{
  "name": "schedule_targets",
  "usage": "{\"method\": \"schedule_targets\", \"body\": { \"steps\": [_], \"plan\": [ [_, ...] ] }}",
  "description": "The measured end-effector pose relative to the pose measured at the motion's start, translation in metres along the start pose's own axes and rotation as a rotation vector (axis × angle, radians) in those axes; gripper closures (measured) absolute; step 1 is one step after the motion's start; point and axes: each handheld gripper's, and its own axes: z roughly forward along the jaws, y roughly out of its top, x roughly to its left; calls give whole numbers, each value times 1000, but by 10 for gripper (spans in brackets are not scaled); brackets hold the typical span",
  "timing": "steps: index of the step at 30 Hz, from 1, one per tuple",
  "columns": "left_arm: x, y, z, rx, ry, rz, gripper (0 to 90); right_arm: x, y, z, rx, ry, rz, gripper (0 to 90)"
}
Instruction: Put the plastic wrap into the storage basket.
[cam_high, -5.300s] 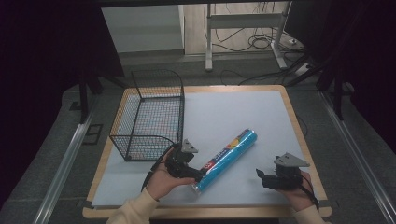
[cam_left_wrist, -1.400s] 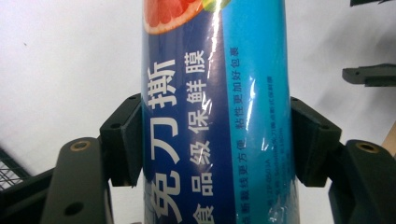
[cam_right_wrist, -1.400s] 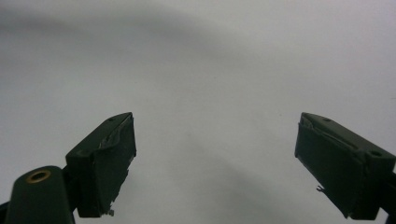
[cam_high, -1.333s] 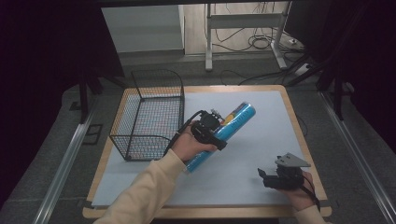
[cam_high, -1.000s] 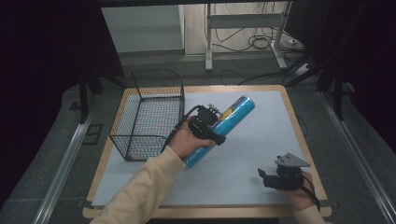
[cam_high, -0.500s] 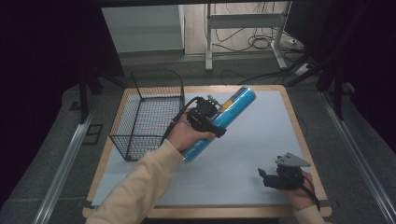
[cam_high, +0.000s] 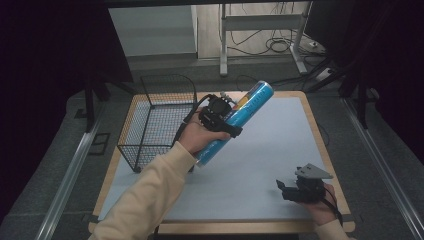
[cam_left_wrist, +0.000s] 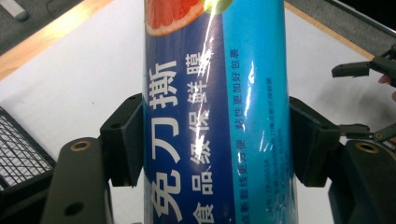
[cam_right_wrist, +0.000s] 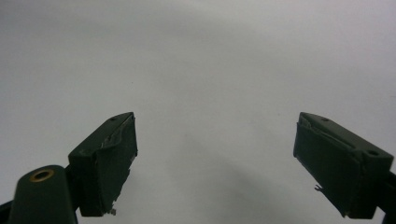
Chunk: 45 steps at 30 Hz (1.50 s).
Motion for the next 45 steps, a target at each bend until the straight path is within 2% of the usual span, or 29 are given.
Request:
{"method": "schedule_targets", "body": {
  "steps": [5, 10, 13, 24, 31, 34, 45],
  "plan": [
    [6, 6, -5, -12, 11, 7, 318, -1, 0, 0, -5, -4, -3, 141],
    [13, 10, -9, -34, 29, -10, 318, -1, 0, 0, -1, -1, -1, 144],
    [16, 11, -10, -35, 40, -6, 318, -1, 0, 0, -2, -4, -2, 144],
    [35, 11, -10, -39, 76, -38, 318, -2, 0, 1, -1, -6, -3, 146],
    [44, 12, -10, -32, 100, -41, 318, -2, -1, 1, 0, -9, -5, 147],
    [52, 13, -10, -36, 111, -61, 318, -2, -1, 1, 0, -8, -3, 147],
    [69, 18, -13, -38, 164, -59, 318, -3, -1, 1, 0, -13, -2, 148]
  ]
}}
